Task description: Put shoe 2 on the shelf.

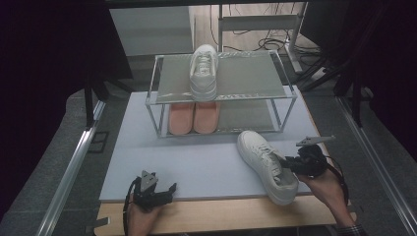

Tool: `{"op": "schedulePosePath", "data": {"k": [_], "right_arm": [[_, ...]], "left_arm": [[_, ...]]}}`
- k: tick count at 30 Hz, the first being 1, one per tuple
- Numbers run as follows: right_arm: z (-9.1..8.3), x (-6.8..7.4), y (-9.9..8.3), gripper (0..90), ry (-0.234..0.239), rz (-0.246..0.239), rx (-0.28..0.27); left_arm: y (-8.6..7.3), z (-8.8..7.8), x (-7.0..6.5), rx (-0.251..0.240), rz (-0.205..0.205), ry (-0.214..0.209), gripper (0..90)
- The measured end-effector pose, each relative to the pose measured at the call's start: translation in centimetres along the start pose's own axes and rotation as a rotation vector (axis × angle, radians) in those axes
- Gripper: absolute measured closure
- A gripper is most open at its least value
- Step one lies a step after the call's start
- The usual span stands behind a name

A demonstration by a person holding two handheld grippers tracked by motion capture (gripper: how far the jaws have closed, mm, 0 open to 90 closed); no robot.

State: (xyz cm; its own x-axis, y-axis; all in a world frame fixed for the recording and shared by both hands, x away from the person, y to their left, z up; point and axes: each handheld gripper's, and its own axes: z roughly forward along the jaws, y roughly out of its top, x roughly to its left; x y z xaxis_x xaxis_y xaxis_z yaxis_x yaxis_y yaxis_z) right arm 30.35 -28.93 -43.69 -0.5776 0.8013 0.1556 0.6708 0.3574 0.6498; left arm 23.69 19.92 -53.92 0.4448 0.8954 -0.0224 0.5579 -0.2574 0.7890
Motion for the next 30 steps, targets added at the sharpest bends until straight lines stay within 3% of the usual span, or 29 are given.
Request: {"op": "schedulePosePath", "data": {"k": [3,11,12,14,19,25,30], "right_arm": [[0.0,-0.2,0.0,80.3,0.011,0.024,-0.004],[0.0,-1.2,-0.2,82.1,0.086,0.147,-0.022],[-0.1,-1.4,-0.2,82.5,0.104,0.186,-0.03],[-0.1,-1.4,-0.2,82.6,0.109,0.197,-0.035],[-0.5,-1.8,-0.1,83.9,0.155,0.278,-0.069],[-1.1,-1.9,0.4,84.5,0.21,0.309,-0.093],[-1.9,-1.6,1.3,84.5,0.23,0.31,-0.108]], "left_arm": [[0.0,0.0,0.0,0.0,0.0,0.0,11.4],[0.0,0.0,0.0,0.0,0.0,0.0,11.4],[0.0,0.0,0.0,0.0,0.0,0.0,11.4],[0.0,0.0,0.0,0.0,0.0,0.0,11.4],[0.0,0.0,0.0,0.0,0.0,0.0,11.4],[0.0,0.0,0.0,0.0,0.0,0.0,11.4],[0.0,0.0,0.0,0.0,0.0,0.0,11.4]]}}
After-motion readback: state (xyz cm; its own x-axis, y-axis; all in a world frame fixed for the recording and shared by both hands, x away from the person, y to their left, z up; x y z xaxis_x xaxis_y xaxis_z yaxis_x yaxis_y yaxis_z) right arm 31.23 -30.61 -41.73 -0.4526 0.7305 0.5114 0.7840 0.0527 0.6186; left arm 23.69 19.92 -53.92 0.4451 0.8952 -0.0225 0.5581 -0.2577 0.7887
